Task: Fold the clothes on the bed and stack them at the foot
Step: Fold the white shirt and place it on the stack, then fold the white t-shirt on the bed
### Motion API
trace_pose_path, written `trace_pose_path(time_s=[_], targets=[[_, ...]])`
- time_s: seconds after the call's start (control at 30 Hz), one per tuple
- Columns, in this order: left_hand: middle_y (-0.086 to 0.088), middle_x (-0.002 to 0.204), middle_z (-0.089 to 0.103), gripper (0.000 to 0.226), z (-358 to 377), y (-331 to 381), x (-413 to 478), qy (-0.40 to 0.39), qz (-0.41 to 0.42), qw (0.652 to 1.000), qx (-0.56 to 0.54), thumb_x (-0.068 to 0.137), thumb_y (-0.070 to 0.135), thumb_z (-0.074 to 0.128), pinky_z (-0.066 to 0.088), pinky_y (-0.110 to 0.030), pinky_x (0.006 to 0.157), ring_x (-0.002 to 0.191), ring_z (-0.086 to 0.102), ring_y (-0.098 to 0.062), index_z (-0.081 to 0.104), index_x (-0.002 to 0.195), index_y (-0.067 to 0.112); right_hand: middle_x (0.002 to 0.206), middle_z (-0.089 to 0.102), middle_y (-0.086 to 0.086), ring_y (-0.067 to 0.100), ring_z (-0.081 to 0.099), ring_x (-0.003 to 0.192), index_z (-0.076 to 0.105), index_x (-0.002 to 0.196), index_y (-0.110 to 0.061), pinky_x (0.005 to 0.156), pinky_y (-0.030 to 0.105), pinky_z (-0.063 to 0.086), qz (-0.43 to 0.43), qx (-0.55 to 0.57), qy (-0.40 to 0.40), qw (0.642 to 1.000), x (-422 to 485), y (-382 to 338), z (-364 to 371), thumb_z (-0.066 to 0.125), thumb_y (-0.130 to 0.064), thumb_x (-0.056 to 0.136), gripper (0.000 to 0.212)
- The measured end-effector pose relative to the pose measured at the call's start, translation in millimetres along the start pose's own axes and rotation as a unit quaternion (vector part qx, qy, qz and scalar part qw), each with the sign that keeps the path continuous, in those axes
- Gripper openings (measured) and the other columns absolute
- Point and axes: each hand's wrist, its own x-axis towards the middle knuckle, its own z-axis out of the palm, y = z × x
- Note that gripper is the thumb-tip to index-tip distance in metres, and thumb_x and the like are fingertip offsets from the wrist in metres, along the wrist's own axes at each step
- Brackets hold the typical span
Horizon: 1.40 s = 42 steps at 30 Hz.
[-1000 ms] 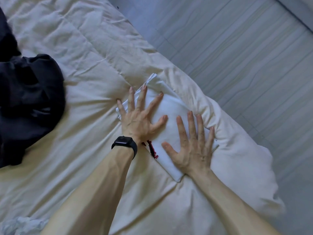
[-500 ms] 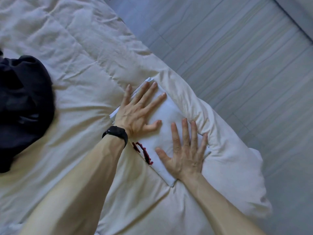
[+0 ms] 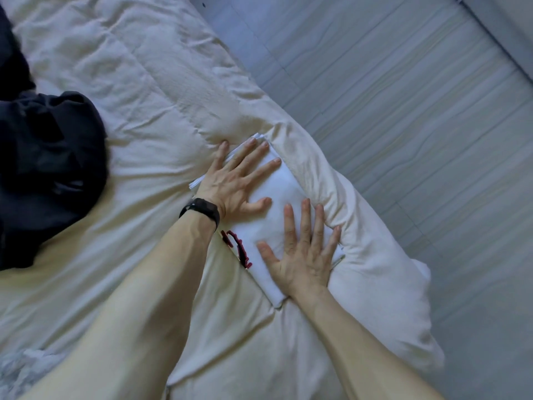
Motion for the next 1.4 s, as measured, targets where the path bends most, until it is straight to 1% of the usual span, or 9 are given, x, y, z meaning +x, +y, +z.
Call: trace_pose_path(time_s=[0.17,0.3,0.5,0.6,0.73,0.8,0.97,1.23,1.4], targets=[[0.003,0.167,-0.019,0.070,-47,25,-19,-0.063,-0.034,0.995,0.070,0.099,0.067,0.015,-0.017,-0.056,0.119,0.152,-0.021,-0.017,-0.012,0.157,0.041,0.166,-0.031,0.000,0.026,-0.030,0.152,-0.020,0.159,-0.035,0.117,0.064,-0.016,0.002,-0.001,-0.161,0.987,-1,3,-46,0.016,-0.078,0.094,0.086],[-0.003,0.169,-0.009,0.061,-92,62,-75,-0.059,-0.107,0.992,0.042,0.105,0.042,0.028,-0.013,-0.054,0.122,0.154,-0.016,-0.021,-0.001,0.159,0.039,0.171,-0.010,-0.001,0.021,-0.013,0.157,-0.001,0.162,-0.038,0.122,0.061,0.000,-0.017,-0.002,-0.230,0.973,-24,12,-109,0.037,-0.051,0.102,0.073],[-0.001,0.168,0.014,0.069,-126,132,-240,-0.034,-0.295,0.934,-0.196,0.099,0.036,0.044,0.008,-0.050,0.123,0.155,0.006,-0.022,0.010,0.159,0.039,0.168,0.023,-0.001,0.020,0.012,0.157,0.030,0.159,-0.035,0.124,0.046,0.017,-0.131,0.048,-0.185,0.973,-96,-20,-204,0.043,-0.036,0.104,0.056],[0.000,0.165,0.022,0.069,-131,165,-335,0.003,-0.375,0.890,-0.261,0.098,0.038,0.045,0.017,-0.049,0.121,0.153,0.015,-0.020,0.014,0.160,0.034,0.157,0.045,0.006,0.029,0.033,0.150,0.050,0.149,-0.026,0.119,0.045,0.031,-0.223,0.079,-0.134,0.962,-146,-63,-245,0.055,-0.029,0.101,0.049],[0.002,0.161,0.032,0.064,-131,199,-466,0.071,-0.454,0.832,-0.310,0.098,0.040,0.045,0.023,-0.041,0.119,0.149,0.026,-0.019,0.026,0.158,0.028,0.146,0.058,0.007,0.028,0.047,0.137,0.066,0.134,-0.023,0.111,0.042,0.042,-0.333,0.132,-0.068,0.931,-230,-127,-279,0.067,-0.023,0.096,0.038],[0.003,0.160,0.034,0.061,-127,212,-537,0.108,-0.495,0.805,-0.310,0.098,0.043,0.044,0.023,-0.037,0.119,0.148,0.028,-0.018,0.031,0.156,0.028,0.145,0.059,0.004,0.025,0.048,0.137,0.067,0.132,-0.026,0.110,0.040,0.044,-0.383,0.148,-0.059,0.910,-277,-162,-288,0.068,-0.024,0.096,0.036],[0.003,0.156,0.039,0.055,-108,244,-705,0.186,-0.586,0.738,-0.279,0.099,0.042,0.043,0.025,-0.036,0.113,0.144,0.033,-0.018,0.039,0.152,0.027,0.159,0.043,-0.007,0.016,0.029,0.152,0.055,0.144,-0.036,0.122,0.036,0.030,-0.500,0.104,-0.086,0.855,-398,-237,-289,0.052,-0.038,0.104,0.040],[0.006,0.157,0.034,0.053,-64,311,-917,0.212,-0.674,0.664,-0.247,0.100,0.039,0.043,0.027,-0.041,0.116,0.144,0.033,-0.017,0.038,0.152,0.027,0.160,0.040,-0.006,0.018,0.027,0.153,0.054,0.146,-0.033,0.124,0.037,0.025,-0.616,0.043,-0.099,0.780,-557,-313,-279,0.050,-0.037,0.105,0.041],[0.005,0.159,0.033,0.054,-46,328,-1008,0.217,-0.704,0.634,-0.236,0.100,0.041,0.044,0.030,-0.039,0.116,0.144,0.034,-0.017,0.038,0.152,0.029,0.158,0.044,-0.005,0.017,0.028,0.153,0.055,0.145,-0.032,0.122,0.031,0.020,-0.644,0.045,-0.096,0.758,-617,-355,-277,0.053,-0.035,0.105,0.041]])
